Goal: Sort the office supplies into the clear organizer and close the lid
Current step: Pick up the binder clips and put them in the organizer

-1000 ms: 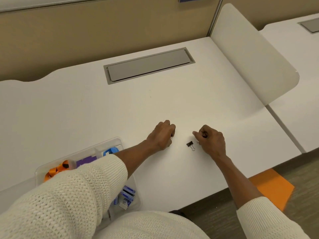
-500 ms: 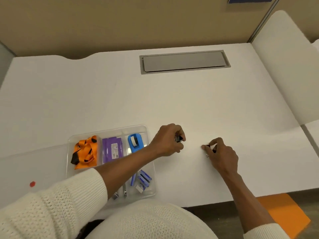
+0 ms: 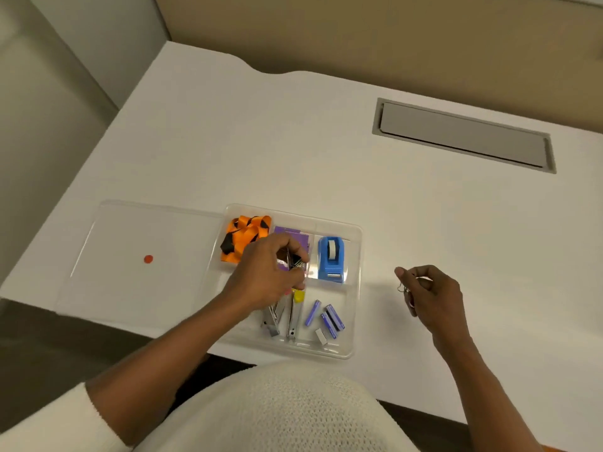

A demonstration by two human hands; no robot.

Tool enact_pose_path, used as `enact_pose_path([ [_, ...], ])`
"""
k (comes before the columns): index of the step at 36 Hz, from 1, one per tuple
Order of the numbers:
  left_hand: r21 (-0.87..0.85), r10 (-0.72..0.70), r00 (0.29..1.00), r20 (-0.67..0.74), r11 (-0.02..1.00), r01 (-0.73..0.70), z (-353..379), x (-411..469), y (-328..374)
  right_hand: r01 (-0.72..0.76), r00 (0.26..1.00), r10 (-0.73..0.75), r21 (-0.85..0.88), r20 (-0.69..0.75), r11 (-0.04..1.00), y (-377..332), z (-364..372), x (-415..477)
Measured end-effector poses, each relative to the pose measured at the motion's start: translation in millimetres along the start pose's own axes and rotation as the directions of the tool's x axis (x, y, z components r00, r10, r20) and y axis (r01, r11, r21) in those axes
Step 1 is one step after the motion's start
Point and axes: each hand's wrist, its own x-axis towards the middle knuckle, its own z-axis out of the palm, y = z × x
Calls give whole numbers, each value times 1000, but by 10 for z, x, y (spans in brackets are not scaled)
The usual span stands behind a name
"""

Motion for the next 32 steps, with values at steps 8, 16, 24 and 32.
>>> enact_pose_path([
  [8, 38, -175, 971, -165, 982, 184, -644, -436, -547, 108, 926, -131, 84, 355, 991, -791, 1153, -310],
  [16, 93, -172, 971, -166, 978, 189, -812, -595, -813, 202, 842, -117, -107, 526, 973, -1048, 2079, -536],
  [24, 130, -177, 976, -129, 972, 194, -895, -589, -917, 193, 892, -40, -299, 451, 934, -1068, 2463, -664],
  [32, 278, -99, 991, -87, 953, 119, -874, -559, -901, 178, 901, -17, -334, 433, 926, -1070, 2549, -672],
])
